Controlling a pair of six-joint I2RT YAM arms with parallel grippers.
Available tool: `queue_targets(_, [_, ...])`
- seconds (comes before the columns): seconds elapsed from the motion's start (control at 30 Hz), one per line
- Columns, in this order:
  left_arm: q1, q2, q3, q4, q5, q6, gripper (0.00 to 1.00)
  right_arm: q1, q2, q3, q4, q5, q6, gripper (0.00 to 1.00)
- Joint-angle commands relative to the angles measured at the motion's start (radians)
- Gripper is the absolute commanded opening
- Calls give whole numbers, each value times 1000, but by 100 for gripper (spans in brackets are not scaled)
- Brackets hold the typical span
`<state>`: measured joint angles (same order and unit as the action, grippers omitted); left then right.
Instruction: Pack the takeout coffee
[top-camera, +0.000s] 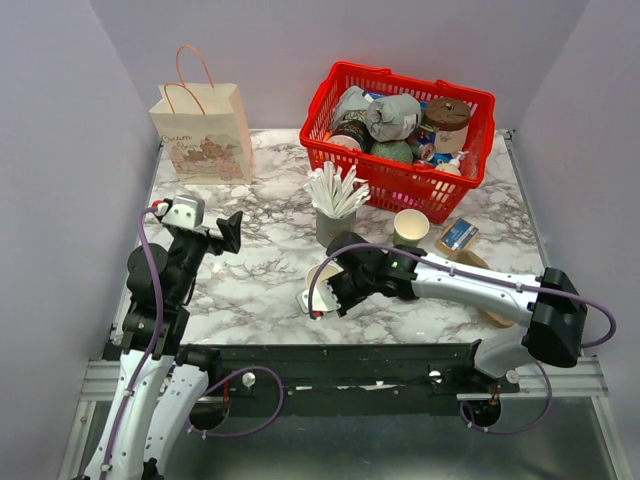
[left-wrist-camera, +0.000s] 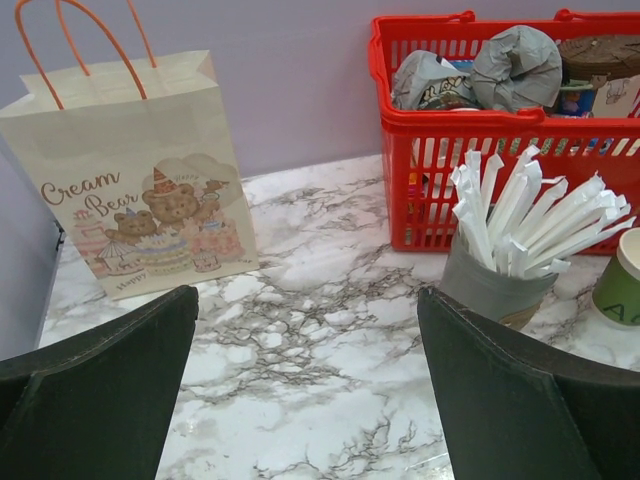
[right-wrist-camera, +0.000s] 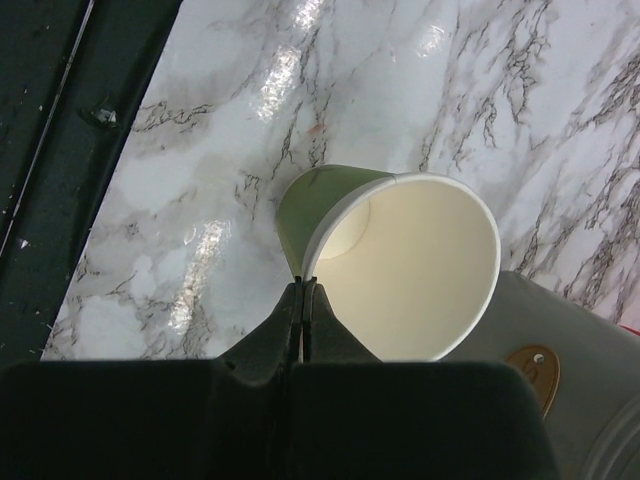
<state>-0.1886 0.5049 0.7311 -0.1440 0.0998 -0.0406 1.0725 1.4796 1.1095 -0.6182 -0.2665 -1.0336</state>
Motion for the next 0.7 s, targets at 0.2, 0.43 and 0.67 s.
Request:
queue_targets(0.2, [11,7,-4,6,86,-1,99,6,-81,15,-73,26,-6,41])
queue_targets(0.43, [57,137,120,-202,228,193,99,-74,-240,7,-135,-22,149,46])
queue_targets(0.67, [66,313,224,-259,259,289,99,-293,-447,-131,-222,-22,377,62])
